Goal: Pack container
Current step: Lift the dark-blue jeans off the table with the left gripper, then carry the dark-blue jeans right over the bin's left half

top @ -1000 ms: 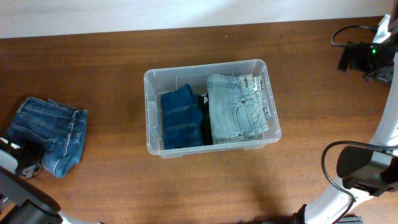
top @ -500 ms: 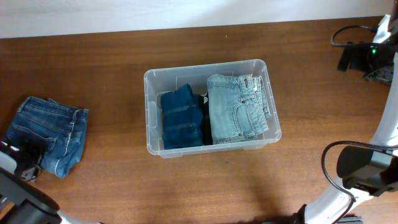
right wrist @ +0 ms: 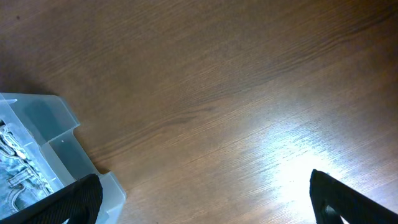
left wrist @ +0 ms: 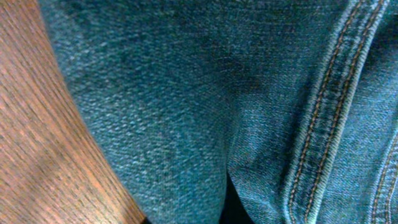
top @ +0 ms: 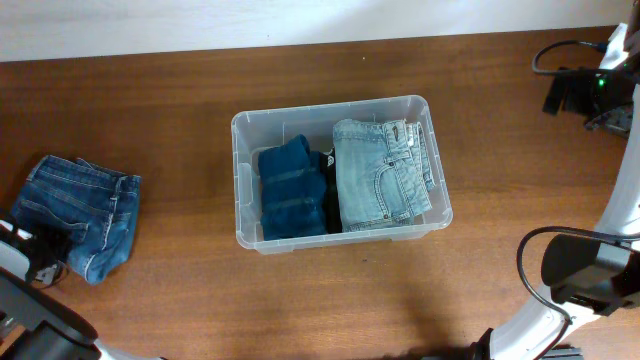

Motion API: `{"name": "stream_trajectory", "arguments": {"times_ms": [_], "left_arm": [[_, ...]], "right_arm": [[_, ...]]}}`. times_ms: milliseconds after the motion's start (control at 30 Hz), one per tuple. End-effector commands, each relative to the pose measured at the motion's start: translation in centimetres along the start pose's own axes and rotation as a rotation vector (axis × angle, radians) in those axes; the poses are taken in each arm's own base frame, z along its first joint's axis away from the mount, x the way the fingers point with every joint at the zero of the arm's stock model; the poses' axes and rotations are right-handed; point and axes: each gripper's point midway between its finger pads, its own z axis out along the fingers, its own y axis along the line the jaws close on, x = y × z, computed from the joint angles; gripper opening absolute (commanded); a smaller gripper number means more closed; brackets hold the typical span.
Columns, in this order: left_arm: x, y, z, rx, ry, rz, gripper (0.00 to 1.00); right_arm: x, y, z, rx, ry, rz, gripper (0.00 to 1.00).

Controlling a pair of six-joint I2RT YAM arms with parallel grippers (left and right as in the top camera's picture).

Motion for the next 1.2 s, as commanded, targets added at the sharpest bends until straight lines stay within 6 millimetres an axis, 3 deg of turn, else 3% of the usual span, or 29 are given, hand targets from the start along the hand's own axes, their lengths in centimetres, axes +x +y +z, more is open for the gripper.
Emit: {"name": "stream_trajectory", "arguments": {"times_ms": [0, 167, 367, 600, 933, 1033, 1167], "left_arm": [[2.9, 0.8, 2.0, -0.008, 0.104, -0.008, 0.01], [0.9, -1.1, -1.0, 0.026, 0.064, 0.004, 0.00], [-2.6, -4.6, -7.9, 0.080, -0.064, 0.048, 0.00], [-3.2, -9.9, -14.3, 0.174, -0.200, 0.158, 0.00], [0.7, -21.6, -26.0, 0.400, -0.339, 0.415, 0.00], [2.8, -24.8, -29.9, 0.490, -0.354, 0.493, 0.00], [7.0, -29.5, -34.8, 0.678, -0.318, 0.589, 0.00]], "right_arm": [[-0.1, -0.2, -0.4, 0.011, -0.013, 0.005, 0.99], [-0.1, -0.2, -0.4, 0.011, -0.013, 0.005, 0.98], [-0.1, -0.2, -0.4, 0.011, -0.013, 0.005, 0.99], [0.0, -0.2, -0.4, 0.011, -0.012, 0.005, 0.98], [-0.1, -0.2, -0.4, 0.011, -0.013, 0.005, 0.98], [-0.1, -0.2, -0.4, 0.011, -0.013, 0.005, 0.99], [-0.1, -0.2, -0.4, 0.011, -0.013, 0.005, 0.99]]}}
